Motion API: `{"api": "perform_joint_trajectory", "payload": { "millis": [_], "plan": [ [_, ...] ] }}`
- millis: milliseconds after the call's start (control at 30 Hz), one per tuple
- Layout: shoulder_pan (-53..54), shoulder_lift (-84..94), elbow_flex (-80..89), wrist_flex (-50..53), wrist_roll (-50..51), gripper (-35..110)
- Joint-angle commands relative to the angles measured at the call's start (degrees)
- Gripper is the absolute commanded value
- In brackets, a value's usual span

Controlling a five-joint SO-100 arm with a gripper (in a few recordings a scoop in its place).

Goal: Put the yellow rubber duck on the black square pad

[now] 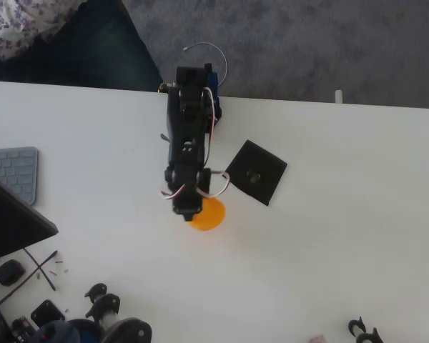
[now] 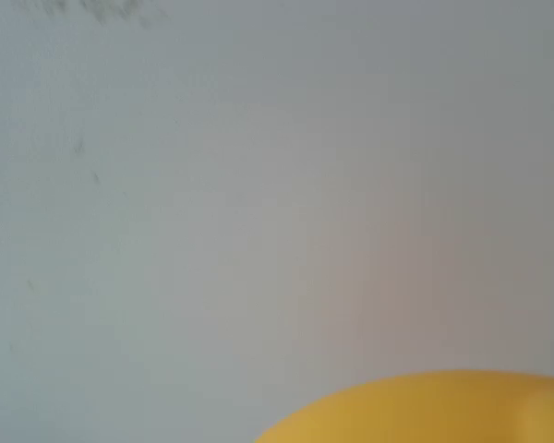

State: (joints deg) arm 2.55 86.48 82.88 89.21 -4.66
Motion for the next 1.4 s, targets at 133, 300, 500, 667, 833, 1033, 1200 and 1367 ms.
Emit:
{"api": "perform_joint_trajectory", "payload": {
  "millis": [133, 300, 500, 667, 833, 1033, 1200, 1367],
  "plan": [
    [-18.98, 13.54, -5.54, 6.06, -0.18, 5],
    [-28.13, 13.18, -4.83, 6.06, -0.18, 5],
    [-36.04, 12.74, -4.57, 6.50, -0.35, 5],
    [-41.13, 12.74, -0.97, 9.76, -0.35, 5],
    [-45.00, 12.74, 5.71, 9.05, -0.44, 5],
    [-45.18, 11.43, 7.82, 9.05, -0.70, 5],
    [-44.65, 2.72, 9.14, 8.96, -0.70, 5],
    [-44.56, -3.69, 8.35, 8.61, -0.18, 5]
  ]
}}
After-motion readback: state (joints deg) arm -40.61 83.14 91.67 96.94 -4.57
